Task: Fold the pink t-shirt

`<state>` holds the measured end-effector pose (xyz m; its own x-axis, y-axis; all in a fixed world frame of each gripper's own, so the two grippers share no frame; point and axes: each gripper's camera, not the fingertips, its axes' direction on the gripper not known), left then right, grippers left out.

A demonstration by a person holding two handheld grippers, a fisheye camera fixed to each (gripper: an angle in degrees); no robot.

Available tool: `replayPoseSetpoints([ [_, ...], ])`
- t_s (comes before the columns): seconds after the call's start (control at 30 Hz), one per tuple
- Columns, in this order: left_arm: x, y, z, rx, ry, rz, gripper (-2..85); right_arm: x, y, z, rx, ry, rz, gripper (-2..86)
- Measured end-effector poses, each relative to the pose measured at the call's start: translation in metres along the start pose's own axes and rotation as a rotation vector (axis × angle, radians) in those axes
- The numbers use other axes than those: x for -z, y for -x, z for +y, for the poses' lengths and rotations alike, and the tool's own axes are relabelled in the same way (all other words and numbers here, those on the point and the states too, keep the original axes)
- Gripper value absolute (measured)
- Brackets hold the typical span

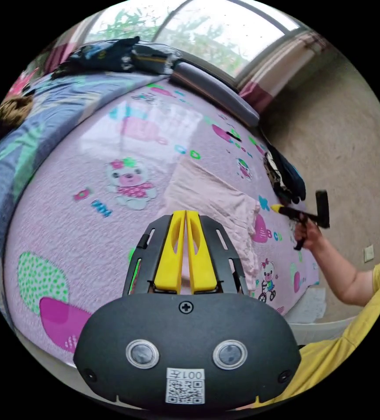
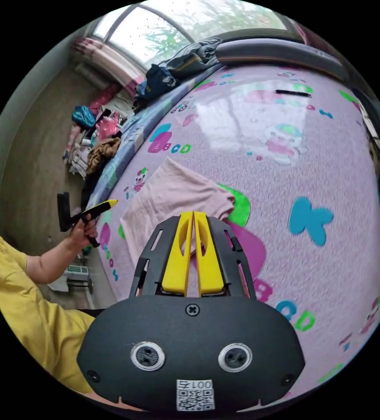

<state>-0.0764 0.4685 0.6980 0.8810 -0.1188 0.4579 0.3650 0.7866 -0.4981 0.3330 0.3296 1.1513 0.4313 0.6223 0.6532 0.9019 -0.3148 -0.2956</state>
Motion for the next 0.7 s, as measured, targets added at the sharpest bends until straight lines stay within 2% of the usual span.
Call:
replayPoseSetpoints([
  [0.17,-0.039,-0.026,-0.016,-0.053,-0.024,-0.071,-1.2,-0.041,0.008,-0.058,0.08,0.161,-0.003,0.0],
  [0.37,-0.07,-0.026,-0.018,-0.022,0.051,-0.166,-1.2,-0.075,0.024,-0.086,0.145,0.3,0.041,0.0],
  [0.43,-0.085,-0.024,-0.016,0.02,0.119,-0.172,-1.2,-0.075,0.03,-0.092,0.153,0.307,0.033,0.0],
  [0.53,-0.09,-0.021,-0.014,0.093,0.11,-0.139,-1.3,-0.067,0.045,-0.107,0.176,0.293,0.032,0.0],
  [0.7,-0.073,-0.047,-0.004,0.073,-0.061,-0.232,-1.3,-0.051,0.096,-0.153,0.299,0.175,-0.132,0.0],
])
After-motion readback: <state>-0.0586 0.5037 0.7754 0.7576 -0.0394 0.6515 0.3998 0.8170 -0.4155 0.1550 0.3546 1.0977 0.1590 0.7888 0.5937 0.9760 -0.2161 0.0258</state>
